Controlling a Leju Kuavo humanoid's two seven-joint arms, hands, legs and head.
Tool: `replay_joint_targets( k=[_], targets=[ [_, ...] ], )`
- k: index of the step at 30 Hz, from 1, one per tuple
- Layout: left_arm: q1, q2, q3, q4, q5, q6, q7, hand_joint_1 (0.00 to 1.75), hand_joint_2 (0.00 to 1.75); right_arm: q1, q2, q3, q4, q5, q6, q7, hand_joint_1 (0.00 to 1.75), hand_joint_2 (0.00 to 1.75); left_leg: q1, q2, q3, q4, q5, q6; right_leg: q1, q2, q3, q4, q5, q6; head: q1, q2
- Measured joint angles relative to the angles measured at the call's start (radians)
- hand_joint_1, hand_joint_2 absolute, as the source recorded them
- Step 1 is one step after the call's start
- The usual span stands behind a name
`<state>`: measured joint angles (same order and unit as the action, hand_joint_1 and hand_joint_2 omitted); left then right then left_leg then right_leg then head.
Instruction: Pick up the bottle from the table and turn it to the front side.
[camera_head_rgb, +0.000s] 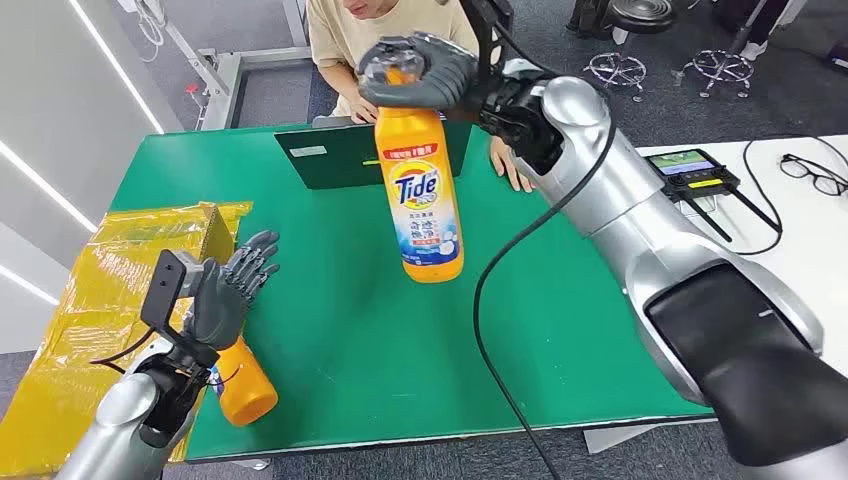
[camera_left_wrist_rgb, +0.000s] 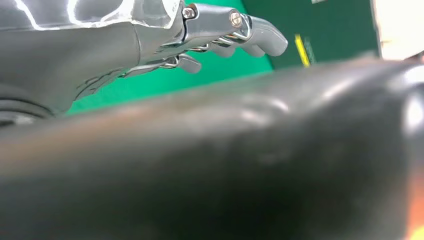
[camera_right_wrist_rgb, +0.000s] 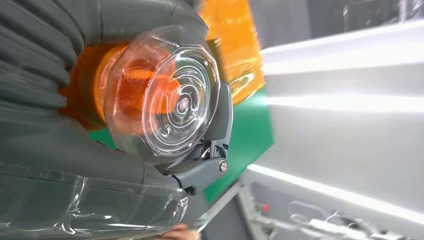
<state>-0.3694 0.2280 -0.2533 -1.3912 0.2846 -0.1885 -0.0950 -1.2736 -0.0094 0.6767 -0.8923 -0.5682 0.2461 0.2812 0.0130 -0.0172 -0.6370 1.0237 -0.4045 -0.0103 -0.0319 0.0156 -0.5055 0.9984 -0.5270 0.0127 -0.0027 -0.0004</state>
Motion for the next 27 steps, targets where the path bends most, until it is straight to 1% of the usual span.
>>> replay_joint_targets(
  k=[2,4,8,12,17,22,25,27],
  targets=[
    [-0.005,-0.006,-0.016,0.000,0.002,0.000,0.001,0.00,0.00,-0.012,0.016,0.002,0.006,-0.007,-0.004,0.001,1.75,1.75,0.000,0.000,0.000,0.000,0.000,0.000,0.000,0.000,0.000,0.000,0.000,0.000,0.000,0.000],
    [-0.020,-0.019,-0.048,0.000,0.005,0.000,0.006,0.00,0.00,-0.033,0.047,0.006,0.018,-0.021,-0.011,0.004,1.75,1.75,0.000,0.000,-0.001,0.000,0.000,0.000,0.000,0.000,0.000,0.000,0.000,0.000,0.000,0.000],
    [-0.065,-0.034,-0.114,0.000,0.007,0.017,0.016,0.00,0.00,-0.053,0.099,0.015,0.041,-0.049,-0.018,0.008,1.75,1.75,0.000,0.000,-0.001,0.001,0.000,0.000,0.000,0.000,0.000,0.000,0.000,0.000,0.000,0.000],
    [-0.110,-0.048,-0.167,0.001,-0.007,0.047,0.023,0.00,0.00,-0.056,0.134,0.023,0.058,-0.071,-0.023,0.008,1.75,1.75,0.000,0.000,-0.001,0.001,0.001,0.000,0.000,0.000,0.000,0.000,0.001,0.001,0.000,0.000],
    [-0.141,-0.061,-0.200,0.005,-0.015,0.060,0.025,0.00,0.00,-0.056,0.152,0.025,0.072,-0.079,-0.028,0.008,1.75,1.75,-0.001,0.000,-0.001,0.002,0.001,0.000,0.000,0.000,0.000,0.000,0.001,0.001,0.000,0.000],
    [-0.148,-0.064,-0.213,0.009,-0.023,0.068,0.026,0.00,0.00,-0.057,0.157,0.025,0.082,-0.083,-0.030,0.009,1.75,1.75,0.000,0.000,-0.001,0.002,0.001,0.000,0.000,0.000,0.000,0.000,0.001,0.001,0.000,0.000],
    [-0.162,-0.072,-0.228,0.019,-0.055,0.102,0.033,0.00,0.00,-0.057,0.159,0.025,0.087,-0.103,-0.037,0.009,1.75,1.75,0.000,0.000,-0.001,0.002,0.001,0.000,0.000,0.000,0.000,0.000,0.001,0.001,0.000,0.000],
    [-0.179,-0.088,-0.242,0.035,-0.085,0.141,0.040,0.00,0.87,-0.057,0.163,0.025,0.088,-0.117,-0.043,0.010,1.75,1.75,0.000,0.000,-0.001,0.002,0.001,0.000,0.000,0.000,0.000,0.000,0.001,0.001,0.000,0.000]
  ],
)
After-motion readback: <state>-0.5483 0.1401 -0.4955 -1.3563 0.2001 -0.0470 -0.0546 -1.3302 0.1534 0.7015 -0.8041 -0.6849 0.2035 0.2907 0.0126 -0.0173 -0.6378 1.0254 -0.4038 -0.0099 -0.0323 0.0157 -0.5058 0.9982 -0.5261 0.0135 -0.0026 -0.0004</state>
